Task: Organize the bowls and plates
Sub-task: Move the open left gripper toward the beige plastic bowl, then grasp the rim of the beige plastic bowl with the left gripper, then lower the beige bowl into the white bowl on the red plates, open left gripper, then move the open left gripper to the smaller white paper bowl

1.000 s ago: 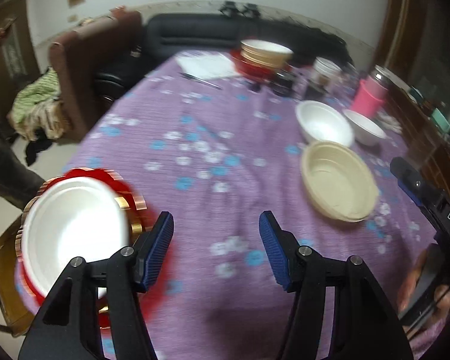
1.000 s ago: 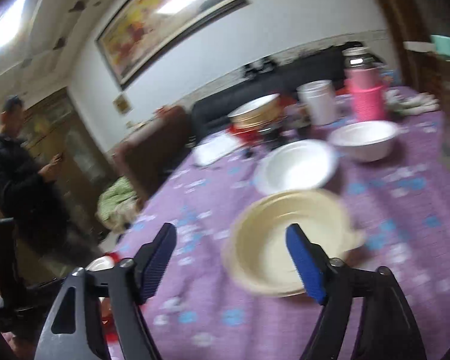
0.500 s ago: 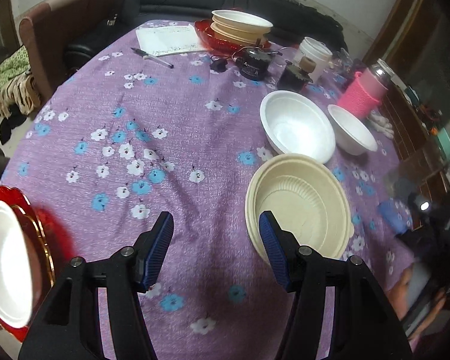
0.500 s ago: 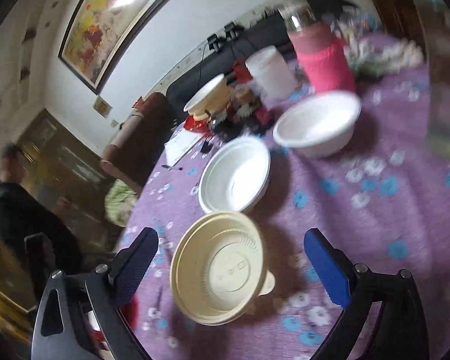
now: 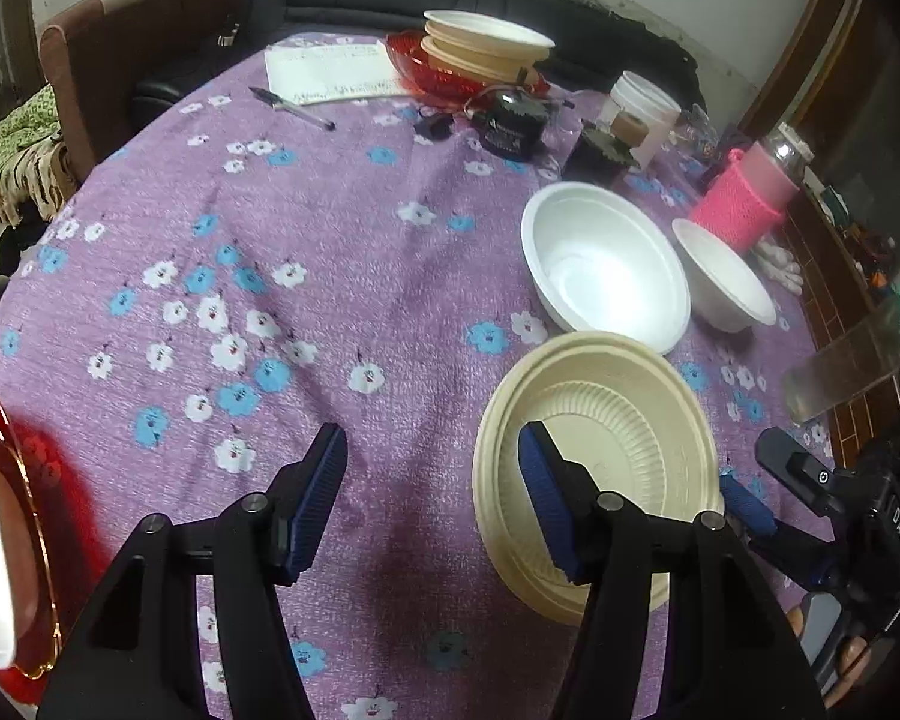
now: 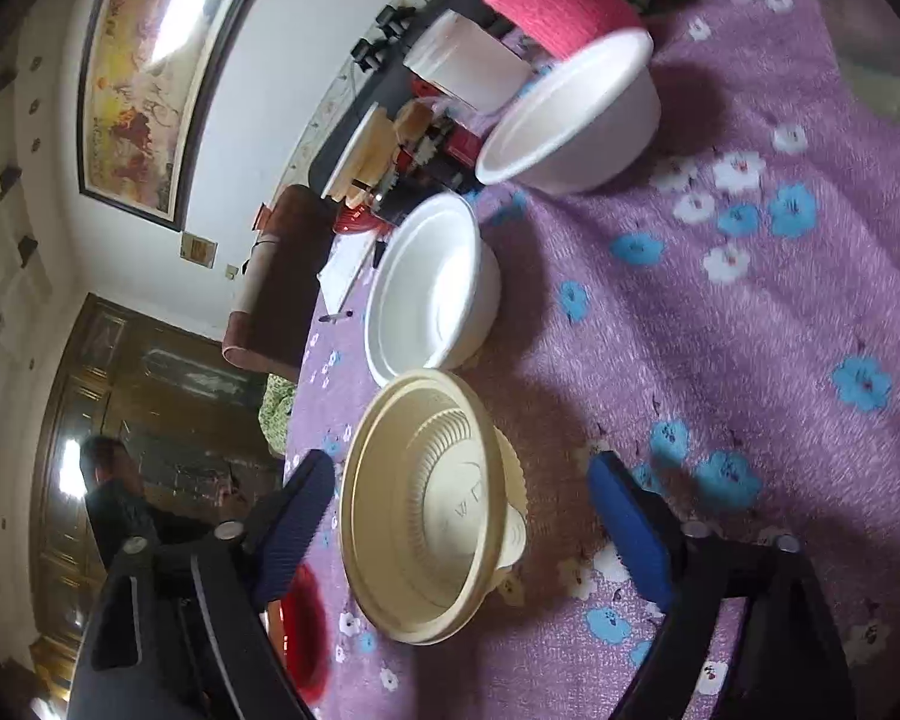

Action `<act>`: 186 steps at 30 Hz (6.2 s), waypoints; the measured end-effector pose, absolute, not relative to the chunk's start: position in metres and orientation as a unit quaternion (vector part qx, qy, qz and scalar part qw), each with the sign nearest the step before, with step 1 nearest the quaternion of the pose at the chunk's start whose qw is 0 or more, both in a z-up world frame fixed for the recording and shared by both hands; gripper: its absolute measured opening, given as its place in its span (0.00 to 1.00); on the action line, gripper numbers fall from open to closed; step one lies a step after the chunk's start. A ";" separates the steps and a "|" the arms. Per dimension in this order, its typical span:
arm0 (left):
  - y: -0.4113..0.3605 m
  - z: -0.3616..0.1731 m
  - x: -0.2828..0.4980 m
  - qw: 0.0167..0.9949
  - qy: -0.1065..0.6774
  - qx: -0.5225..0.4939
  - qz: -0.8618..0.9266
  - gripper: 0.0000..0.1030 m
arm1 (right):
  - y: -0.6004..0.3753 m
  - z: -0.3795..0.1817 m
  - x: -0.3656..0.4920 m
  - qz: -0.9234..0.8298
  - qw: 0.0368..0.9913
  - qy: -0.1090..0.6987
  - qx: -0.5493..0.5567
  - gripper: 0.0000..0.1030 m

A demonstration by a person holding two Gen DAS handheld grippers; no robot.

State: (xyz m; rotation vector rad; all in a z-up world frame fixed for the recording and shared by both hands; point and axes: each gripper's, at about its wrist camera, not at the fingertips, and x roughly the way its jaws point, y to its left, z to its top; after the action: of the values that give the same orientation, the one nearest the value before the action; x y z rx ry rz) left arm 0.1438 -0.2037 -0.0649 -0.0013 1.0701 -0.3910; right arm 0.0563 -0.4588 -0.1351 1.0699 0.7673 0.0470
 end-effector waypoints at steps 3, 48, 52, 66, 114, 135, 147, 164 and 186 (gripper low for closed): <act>-0.206 -0.069 0.143 0.840 0.511 0.001 -0.183 0.56 | -0.456 -0.141 0.058 0.036 0.778 0.367 0.509 0.76; -0.229 -0.103 0.148 0.806 0.550 -0.011 -0.220 0.08 | -0.444 -0.146 0.062 -0.005 0.801 0.382 0.460 0.30; -0.229 -0.103 0.148 0.806 0.549 -0.008 -0.220 0.08 | -0.443 -0.146 0.064 -0.013 0.806 0.389 0.447 0.16; -0.218 -0.097 0.145 0.810 0.544 -0.006 -0.219 0.08 | -0.436 -0.145 0.065 -0.009 0.803 0.393 0.448 0.16; 0.124 -0.053 0.102 0.881 0.465 -0.084 -0.007 0.10 | -0.068 -0.075 0.128 0.162 0.849 0.446 0.231 0.20; 0.007 -0.007 0.071 0.898 0.414 -0.047 -0.138 0.51 | -0.313 -0.074 0.046 -0.059 0.894 0.302 0.326 0.79; -0.172 -0.013 0.143 0.852 0.481 -0.024 -0.206 0.52 | -0.480 -0.071 0.035 -0.100 0.854 0.293 0.418 0.80; -0.386 -0.017 0.231 0.818 0.505 0.083 -0.263 0.53 | -0.584 -0.094 0.094 -0.148 0.796 0.299 0.505 0.81; -0.473 -0.071 0.247 0.784 0.530 0.123 -0.299 0.53 | -0.587 -0.135 0.105 -0.187 0.777 0.295 0.524 0.56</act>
State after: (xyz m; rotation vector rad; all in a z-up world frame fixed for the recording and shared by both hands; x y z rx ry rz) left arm 0.2473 -0.4728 -0.0707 0.2650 1.1432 -0.6445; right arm 0.1049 -0.5865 -0.1349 1.1333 0.6382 -0.4037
